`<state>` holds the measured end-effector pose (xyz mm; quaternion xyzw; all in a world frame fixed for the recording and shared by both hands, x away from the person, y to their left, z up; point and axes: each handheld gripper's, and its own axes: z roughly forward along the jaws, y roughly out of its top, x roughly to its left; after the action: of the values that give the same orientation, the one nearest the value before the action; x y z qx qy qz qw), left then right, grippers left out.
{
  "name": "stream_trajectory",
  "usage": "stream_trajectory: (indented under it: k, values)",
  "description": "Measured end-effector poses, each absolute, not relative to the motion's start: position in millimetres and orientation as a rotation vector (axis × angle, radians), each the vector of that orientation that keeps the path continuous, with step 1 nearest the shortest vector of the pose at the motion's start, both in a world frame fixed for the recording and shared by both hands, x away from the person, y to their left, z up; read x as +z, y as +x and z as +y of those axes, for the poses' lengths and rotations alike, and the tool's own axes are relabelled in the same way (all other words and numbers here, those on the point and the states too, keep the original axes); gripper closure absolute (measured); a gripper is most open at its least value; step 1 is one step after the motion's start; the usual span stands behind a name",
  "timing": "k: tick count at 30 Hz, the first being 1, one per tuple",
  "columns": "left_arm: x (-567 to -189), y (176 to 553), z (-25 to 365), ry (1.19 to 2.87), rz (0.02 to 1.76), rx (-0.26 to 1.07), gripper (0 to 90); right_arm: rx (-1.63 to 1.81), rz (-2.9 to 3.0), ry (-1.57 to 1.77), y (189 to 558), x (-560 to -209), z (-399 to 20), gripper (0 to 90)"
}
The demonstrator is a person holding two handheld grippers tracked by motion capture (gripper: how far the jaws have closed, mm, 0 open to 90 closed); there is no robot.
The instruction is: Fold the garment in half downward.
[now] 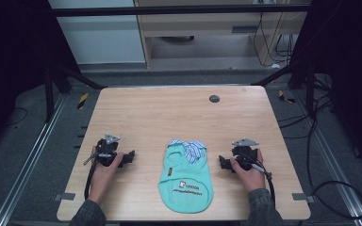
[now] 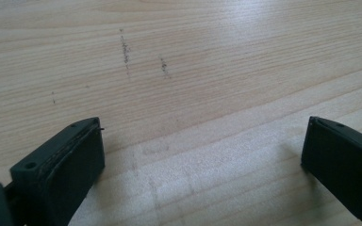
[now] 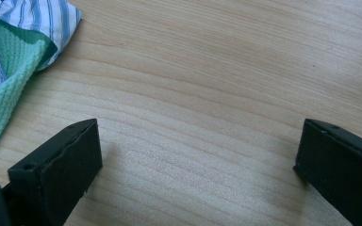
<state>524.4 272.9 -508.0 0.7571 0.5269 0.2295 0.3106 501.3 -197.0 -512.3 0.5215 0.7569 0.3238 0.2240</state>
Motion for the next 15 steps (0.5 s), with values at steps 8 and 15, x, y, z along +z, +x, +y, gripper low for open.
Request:
stream_trajectory:
  k: [8,15]
  values:
    - [-508.0,508.9,272.0,2.026,1.341,0.59,0.2,0.894,2.092,1.44,501.0,-512.2,-197.0,0.9]
    - [-503.2,505.6,270.0,2.098,1.243,0.601,5.5,0.903,2.107,1.426,503.7,-512.3,-197.0,0.3]
